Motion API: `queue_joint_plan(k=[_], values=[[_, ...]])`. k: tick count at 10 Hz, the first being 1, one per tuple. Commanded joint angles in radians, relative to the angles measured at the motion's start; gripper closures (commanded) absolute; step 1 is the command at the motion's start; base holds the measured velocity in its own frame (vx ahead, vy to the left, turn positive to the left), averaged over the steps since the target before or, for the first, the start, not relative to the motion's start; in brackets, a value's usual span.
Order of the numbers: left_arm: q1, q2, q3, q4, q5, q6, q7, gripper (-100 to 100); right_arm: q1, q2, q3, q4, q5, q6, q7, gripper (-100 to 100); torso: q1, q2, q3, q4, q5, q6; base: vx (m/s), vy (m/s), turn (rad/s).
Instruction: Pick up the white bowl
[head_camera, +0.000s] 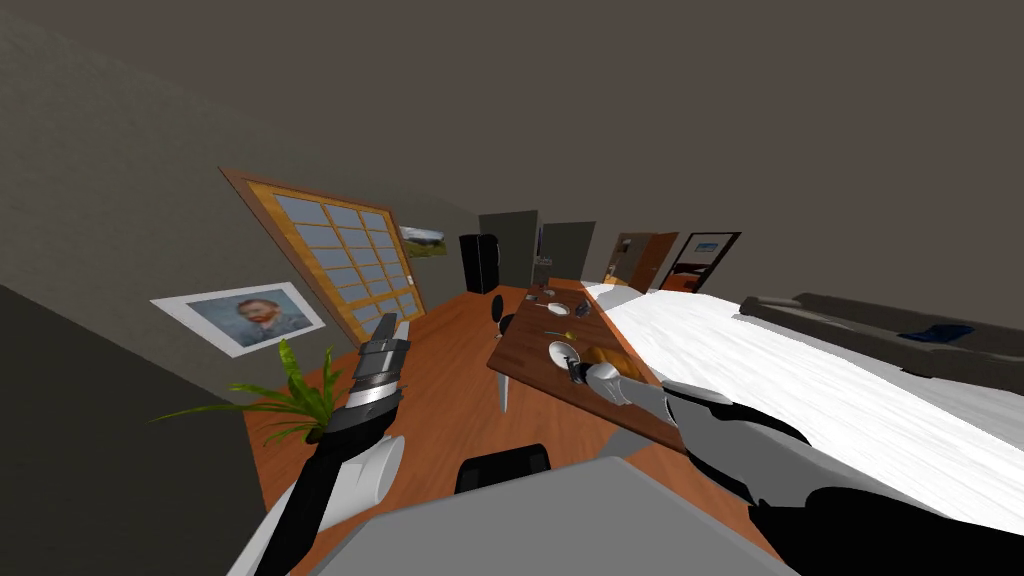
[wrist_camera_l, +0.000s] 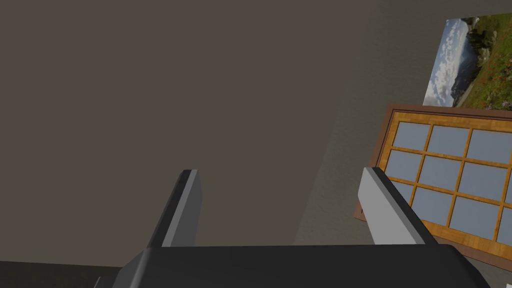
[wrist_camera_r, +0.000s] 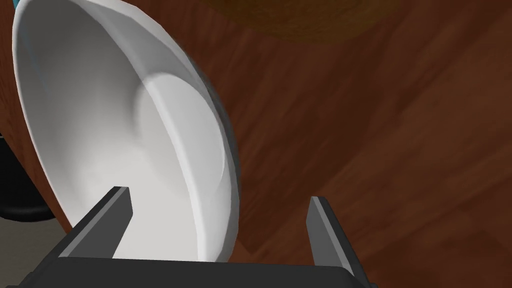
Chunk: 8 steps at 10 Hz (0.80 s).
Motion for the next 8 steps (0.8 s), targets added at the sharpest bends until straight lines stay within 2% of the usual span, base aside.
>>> queue_joint_plan(k=[1, 2, 3, 4, 5, 6, 7, 8], values=[[0.0, 0.0, 0.0, 0.0, 0.0, 0.0, 0.0, 0, -0.012, -0.032, 0.05, 0.02, 0.014, 0.047, -0.05, -100, 0.0, 0.0, 0.0, 0.0, 0.0, 0.0, -0.058, -0.002, 0.345], [0.0, 0.0, 0.0, 0.0, 0.0, 0.0, 0.0, 0, -0.012, -0.032, 0.072, 0.02, 0.0, 0.047, -0.058, -100, 0.0, 0.002, 0.001, 0.0, 0.0, -0.002, -0.077, -0.017, 0.278], [0.0, 0.0, 0.0, 0.0, 0.0, 0.0, 0.0, 0, -0.012, -0.032, 0.072, 0.02, -0.009, 0.047, -0.074, -100, -0.001, 0.003, 0.002, 0.001, 0.0, 0.0, -0.035, -0.012, 0.018], [0.0, 0.0, 0.0, 0.0, 0.0, 0.0, 0.0, 0, -0.012, -0.032, 0.072, 0.02, 0.014, 0.047, -0.102, -100, -0.001, 0.002, 0.001, 0.0, 0.0, 0.0, -0.002, -0.002, -0.038], [0.0, 0.0, 0.0, 0.0, 0.0, 0.0, 0.0, 0, -0.012, -0.032, 0.072, 0.02, 0.014, 0.047, -0.127, -100, 0.0, 0.0, 0.0, 0.0, 0.0, 0.0, 0.008, 0.003, -0.01], [0.0, 0.0, 0.0, 0.0, 0.0, 0.0, 0.0, 0, -0.023, -0.064, 0.121, 0.039, 0.029, 0.094, -0.158, -100, 0.0, -0.001, -0.001, 0.0, 0.0, 0.0, -0.059, -0.01, 0.333], [0.0, 0.0, 0.0, 0.0, 0.0, 0.0, 0.0, 0, -0.023, -0.064, 0.14, 0.039, 0.029, 0.094, -0.185, -100, -0.001, 0.001, 0.001, 0.0, 0.0, -0.001, -0.065, -0.019, 0.278], [0.0, 0.0, 0.0, 0.0, 0.0, 0.0, 0.0, 0, -0.023, -0.064, 0.14, 0.039, 0.029, 0.094, -0.213, -100, -0.001, 0.002, 0.001, 0.001, 0.0, 0.0, -0.033, -0.006, 0.028]])
